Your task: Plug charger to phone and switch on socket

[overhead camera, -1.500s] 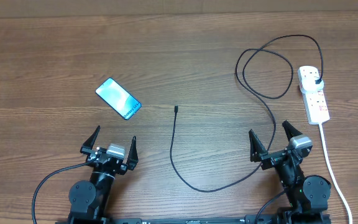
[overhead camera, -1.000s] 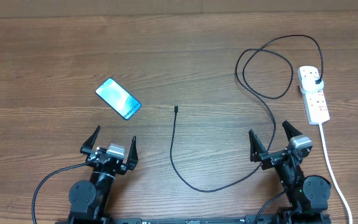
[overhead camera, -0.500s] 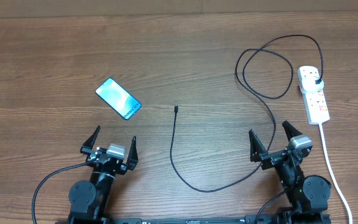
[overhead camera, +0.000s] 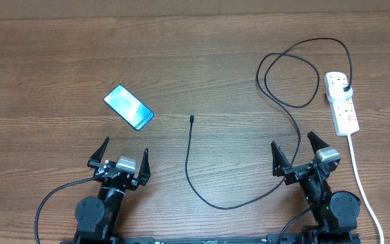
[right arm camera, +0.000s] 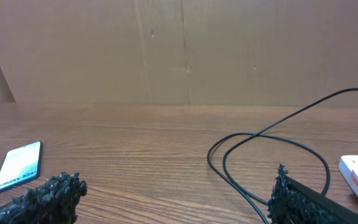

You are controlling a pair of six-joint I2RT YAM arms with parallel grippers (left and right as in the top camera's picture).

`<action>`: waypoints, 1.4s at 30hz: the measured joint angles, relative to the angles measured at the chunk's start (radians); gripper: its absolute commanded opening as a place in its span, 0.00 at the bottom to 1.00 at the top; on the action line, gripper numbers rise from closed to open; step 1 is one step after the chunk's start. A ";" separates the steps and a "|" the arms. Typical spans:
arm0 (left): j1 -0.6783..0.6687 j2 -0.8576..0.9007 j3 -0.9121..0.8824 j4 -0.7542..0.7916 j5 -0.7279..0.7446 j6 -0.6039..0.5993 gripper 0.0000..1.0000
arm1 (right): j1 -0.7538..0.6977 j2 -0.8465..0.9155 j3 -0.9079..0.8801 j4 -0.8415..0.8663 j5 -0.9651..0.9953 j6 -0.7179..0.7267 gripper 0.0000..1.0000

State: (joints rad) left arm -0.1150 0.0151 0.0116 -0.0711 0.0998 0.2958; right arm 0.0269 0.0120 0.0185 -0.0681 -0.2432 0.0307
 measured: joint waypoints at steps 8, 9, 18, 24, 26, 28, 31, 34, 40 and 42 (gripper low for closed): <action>0.000 0.000 0.000 0.000 0.000 0.000 1.00 | 0.000 0.000 0.000 0.001 0.000 0.000 1.00; 0.000 0.000 0.000 0.000 0.000 0.000 1.00 | 0.000 0.000 0.000 0.001 0.000 0.000 1.00; 0.000 0.000 0.000 0.000 0.000 0.000 0.99 | 0.000 0.000 0.000 0.000 0.000 0.000 1.00; 0.000 0.000 0.000 0.000 0.000 0.000 1.00 | 0.000 0.000 0.000 0.001 0.000 0.000 1.00; 0.000 0.000 0.000 0.000 0.000 0.000 0.99 | 0.000 0.000 0.000 0.000 0.000 0.000 1.00; 0.000 0.000 0.000 0.000 0.000 0.000 1.00 | 0.000 0.000 0.000 0.001 0.000 0.000 1.00; 0.000 0.000 0.000 0.000 0.000 0.000 0.99 | 0.000 0.000 0.000 0.000 0.000 0.001 1.00; 0.000 0.000 0.000 0.000 0.000 0.000 1.00 | 0.000 0.000 0.000 0.001 0.000 0.000 1.00; 0.000 0.000 0.000 0.000 0.000 0.027 0.99 | 0.000 0.000 0.000 0.000 0.000 0.000 1.00; 0.000 0.000 0.000 0.000 -0.016 0.034 0.99 | 0.000 0.000 0.000 0.000 0.000 0.000 1.00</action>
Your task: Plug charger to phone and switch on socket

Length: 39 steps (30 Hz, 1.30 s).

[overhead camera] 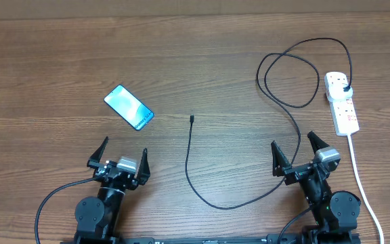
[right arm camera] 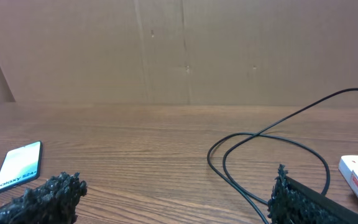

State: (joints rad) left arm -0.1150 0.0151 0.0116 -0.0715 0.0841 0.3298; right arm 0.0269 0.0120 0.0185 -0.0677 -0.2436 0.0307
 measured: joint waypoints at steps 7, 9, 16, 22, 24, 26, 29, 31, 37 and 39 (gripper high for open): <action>0.000 0.000 0.000 -0.003 -0.031 0.014 1.00 | 0.000 0.000 0.000 0.000 0.000 0.000 1.00; 0.000 0.000 0.000 -0.004 -0.036 0.014 0.99 | 0.000 0.000 0.000 0.000 0.000 0.000 1.00; 0.000 0.000 0.000 -0.003 -0.036 0.013 1.00 | 0.000 0.000 0.000 0.000 0.000 0.000 1.00; 0.000 0.000 0.000 -0.003 -0.037 -0.024 1.00 | 0.000 0.000 0.000 0.000 0.000 0.000 1.00; 0.000 0.000 0.000 -0.004 -0.037 -0.043 1.00 | 0.000 0.000 0.000 0.000 0.000 0.000 1.00; 0.000 0.000 0.000 -0.003 -0.037 -0.060 0.99 | 0.000 0.000 0.000 0.000 0.000 0.000 1.00; 0.000 0.000 0.000 -0.004 -0.036 -0.089 1.00 | 0.000 0.000 0.000 0.000 0.000 0.000 1.00; 0.000 0.000 0.000 -0.003 -0.036 -0.105 1.00 | 0.000 0.000 0.000 0.000 0.000 0.000 1.00; 0.000 0.000 0.000 -0.003 -0.037 -0.162 1.00 | 0.000 0.000 0.000 0.001 0.000 0.000 1.00; 0.000 0.000 0.000 -0.003 -0.037 -0.188 1.00 | 0.000 0.000 0.000 0.000 0.000 0.000 1.00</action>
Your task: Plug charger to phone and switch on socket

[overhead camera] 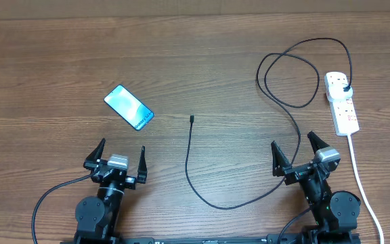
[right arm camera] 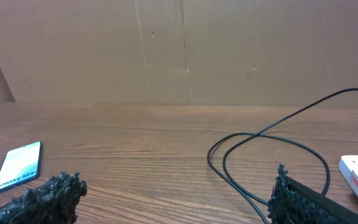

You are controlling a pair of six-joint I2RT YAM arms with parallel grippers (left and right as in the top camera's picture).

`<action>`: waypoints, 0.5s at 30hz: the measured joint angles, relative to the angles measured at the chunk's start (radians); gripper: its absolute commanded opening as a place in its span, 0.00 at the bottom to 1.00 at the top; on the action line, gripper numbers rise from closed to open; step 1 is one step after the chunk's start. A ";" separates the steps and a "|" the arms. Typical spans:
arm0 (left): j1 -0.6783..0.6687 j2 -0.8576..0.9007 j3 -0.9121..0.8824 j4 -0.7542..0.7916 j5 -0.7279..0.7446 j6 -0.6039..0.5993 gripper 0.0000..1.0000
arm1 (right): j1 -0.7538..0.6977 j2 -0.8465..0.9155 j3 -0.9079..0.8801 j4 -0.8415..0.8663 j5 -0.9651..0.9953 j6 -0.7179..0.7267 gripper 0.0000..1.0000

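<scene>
A blue-screened phone (overhead camera: 128, 107) lies flat on the table at the left; the right wrist view also shows the phone (right arm camera: 18, 167). The black charger cable (overhead camera: 202, 193) loops over the table, its free plug tip (overhead camera: 191, 118) lying in the middle, apart from the phone. Its other end sits in the white socket strip (overhead camera: 342, 102) at the right. My left gripper (overhead camera: 116, 156) stands open near the front edge, below the phone. My right gripper (overhead camera: 294, 145) is open too, beside the cable, with nothing between its fingers (right arm camera: 294, 199).
A white lead (overhead camera: 361, 183) runs from the socket strip toward the front right edge. A brown cardboard wall (right arm camera: 185, 50) closes the far side of the table. The cable's loops (overhead camera: 290, 74) lie at the back right.
My left gripper has shifted slightly, its fingers now a little nearer to the phone. The right gripper, cable, phone and socket strip have not moved.
At both earlier moments both grippers stood open near the front edge, with the phone, cable and socket strip lying untouched. Only a small shift of the left gripper has come by now.
</scene>
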State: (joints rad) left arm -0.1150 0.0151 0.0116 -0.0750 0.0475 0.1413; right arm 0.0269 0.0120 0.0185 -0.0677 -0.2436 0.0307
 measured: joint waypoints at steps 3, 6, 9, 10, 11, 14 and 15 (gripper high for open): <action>0.000 0.000 0.000 0.000 0.000 -0.032 0.99 | 0.000 0.000 0.000 0.000 0.000 0.000 1.00; 0.000 0.000 0.000 0.000 0.000 -0.054 1.00 | 0.000 0.000 0.000 0.000 0.000 0.000 1.00; 0.000 0.000 0.000 0.000 0.000 -0.065 1.00 | 0.000 0.000 0.000 0.000 0.000 0.000 1.00; 0.000 0.000 0.000 0.000 0.000 -0.066 1.00 | 0.000 0.000 0.000 0.000 0.000 0.000 1.00; 0.000 0.000 0.000 0.000 0.000 -0.066 1.00 | 0.000 0.000 0.000 0.000 0.001 0.000 1.00; 0.000 0.000 0.000 0.000 0.000 -0.066 1.00 | 0.000 0.000 0.000 0.000 0.000 0.000 1.00; 0.000 0.000 0.000 0.000 0.000 -0.066 1.00 | 0.000 0.000 0.000 0.000 0.000 0.000 1.00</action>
State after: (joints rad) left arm -0.1150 0.0151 0.0116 -0.0753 0.0475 0.0753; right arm 0.0269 0.0120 0.0185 -0.0677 -0.2432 0.0307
